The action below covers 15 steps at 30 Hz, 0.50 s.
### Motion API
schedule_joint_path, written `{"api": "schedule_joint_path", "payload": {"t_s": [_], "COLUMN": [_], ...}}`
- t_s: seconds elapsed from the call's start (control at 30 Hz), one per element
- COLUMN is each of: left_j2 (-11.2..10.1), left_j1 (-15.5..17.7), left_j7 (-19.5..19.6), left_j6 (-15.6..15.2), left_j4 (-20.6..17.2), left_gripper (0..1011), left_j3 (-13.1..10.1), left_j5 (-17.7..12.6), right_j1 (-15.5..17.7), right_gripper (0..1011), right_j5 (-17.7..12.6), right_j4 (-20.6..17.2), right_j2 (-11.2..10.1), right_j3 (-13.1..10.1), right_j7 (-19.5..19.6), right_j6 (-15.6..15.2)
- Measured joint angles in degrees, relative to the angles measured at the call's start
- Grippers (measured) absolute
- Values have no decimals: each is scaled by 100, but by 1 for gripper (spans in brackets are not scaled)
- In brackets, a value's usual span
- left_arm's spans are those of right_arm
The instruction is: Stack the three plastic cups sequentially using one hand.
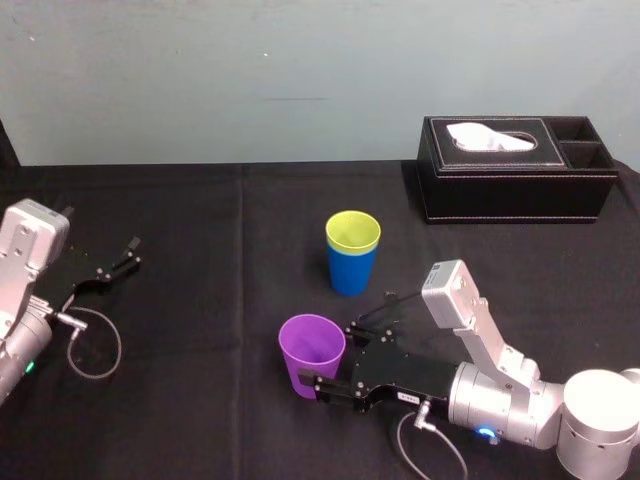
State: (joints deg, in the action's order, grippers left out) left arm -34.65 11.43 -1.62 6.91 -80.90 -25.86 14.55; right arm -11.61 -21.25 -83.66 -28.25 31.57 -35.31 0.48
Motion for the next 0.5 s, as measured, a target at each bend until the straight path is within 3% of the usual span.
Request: {"api": "schedule_joint_path", "payload": {"t_s": [0.3,0.5], "left_j2": [0,0], "left_j1": [0,0], "left_j7": [0,0], "left_j6": [0,0], "left_j4": [0,0], "left_gripper": [1010,1010], "left_j3": [0,0], "left_j5": [0,0], "right_j1": [200,354], "right_gripper": [721,721], "right_j5": [-36,-86], "right_j4": [-373,-842], "right_j2": [-123,-277], "right_j3": [-159,-344], "right_j7": [206,422], "right_j6": [-19,-243]}}
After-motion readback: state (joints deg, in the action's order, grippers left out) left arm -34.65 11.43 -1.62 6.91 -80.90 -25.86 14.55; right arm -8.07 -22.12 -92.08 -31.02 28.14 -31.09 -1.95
